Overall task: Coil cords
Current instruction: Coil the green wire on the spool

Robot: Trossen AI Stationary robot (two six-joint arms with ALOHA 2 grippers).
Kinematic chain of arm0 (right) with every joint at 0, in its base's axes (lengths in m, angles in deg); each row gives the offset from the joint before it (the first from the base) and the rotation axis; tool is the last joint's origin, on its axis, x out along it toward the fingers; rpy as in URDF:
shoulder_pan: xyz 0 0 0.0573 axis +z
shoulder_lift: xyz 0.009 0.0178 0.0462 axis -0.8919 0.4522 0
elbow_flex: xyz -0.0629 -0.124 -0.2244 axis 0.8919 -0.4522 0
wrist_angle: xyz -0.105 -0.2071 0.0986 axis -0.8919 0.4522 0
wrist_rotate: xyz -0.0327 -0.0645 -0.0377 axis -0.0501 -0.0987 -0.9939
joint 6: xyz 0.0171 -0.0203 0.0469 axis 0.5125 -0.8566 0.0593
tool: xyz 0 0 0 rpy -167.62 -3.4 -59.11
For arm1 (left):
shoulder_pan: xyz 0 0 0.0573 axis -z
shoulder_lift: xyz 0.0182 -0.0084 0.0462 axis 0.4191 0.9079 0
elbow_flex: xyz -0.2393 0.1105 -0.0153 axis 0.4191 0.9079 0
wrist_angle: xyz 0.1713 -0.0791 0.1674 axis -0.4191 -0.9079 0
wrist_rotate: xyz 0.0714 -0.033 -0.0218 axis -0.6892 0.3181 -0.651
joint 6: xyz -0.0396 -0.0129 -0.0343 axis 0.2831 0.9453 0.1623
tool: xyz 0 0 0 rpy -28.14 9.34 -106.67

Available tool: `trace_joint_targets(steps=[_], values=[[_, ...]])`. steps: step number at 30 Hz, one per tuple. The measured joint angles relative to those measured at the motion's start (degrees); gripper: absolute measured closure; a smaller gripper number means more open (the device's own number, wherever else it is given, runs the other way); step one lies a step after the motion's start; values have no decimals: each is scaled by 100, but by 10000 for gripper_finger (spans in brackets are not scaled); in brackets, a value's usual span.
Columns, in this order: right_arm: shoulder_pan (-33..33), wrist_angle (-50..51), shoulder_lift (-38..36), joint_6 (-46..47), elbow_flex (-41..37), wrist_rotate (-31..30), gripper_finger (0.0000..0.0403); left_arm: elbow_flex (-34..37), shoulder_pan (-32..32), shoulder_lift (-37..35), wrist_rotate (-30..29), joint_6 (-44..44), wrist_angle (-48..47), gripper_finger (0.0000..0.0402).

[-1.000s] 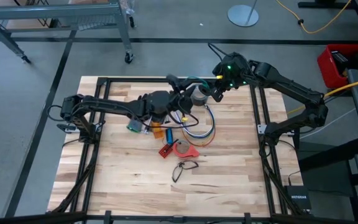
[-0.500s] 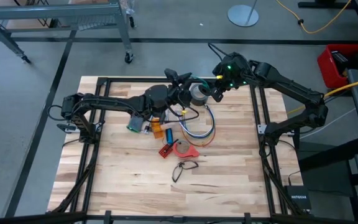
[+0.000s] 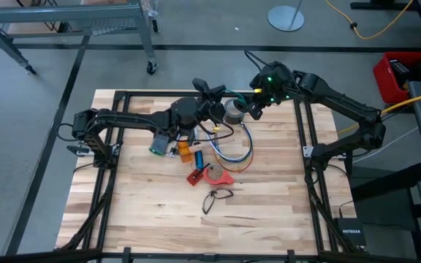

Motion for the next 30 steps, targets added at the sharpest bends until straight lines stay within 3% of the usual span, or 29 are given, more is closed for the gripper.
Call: trace_joint_targets(steps=[3, 15, 22, 30], values=[[0, -8, 0, -37, 0, 0, 398, 0, -3, 0, -2, 99, 1, 395], [-9, -282, 0, -37, -2, -371, 398, 0, 248, 0, 11, 463, 4, 400], [-7, -973, 75, 42, -2, -262, 398, 0, 485, 0, 599, 1118, 0, 400], [-7, -1617, 212, 267, -2, -246, 398, 0, 550, 0, 673, 1965, -824, 401]])
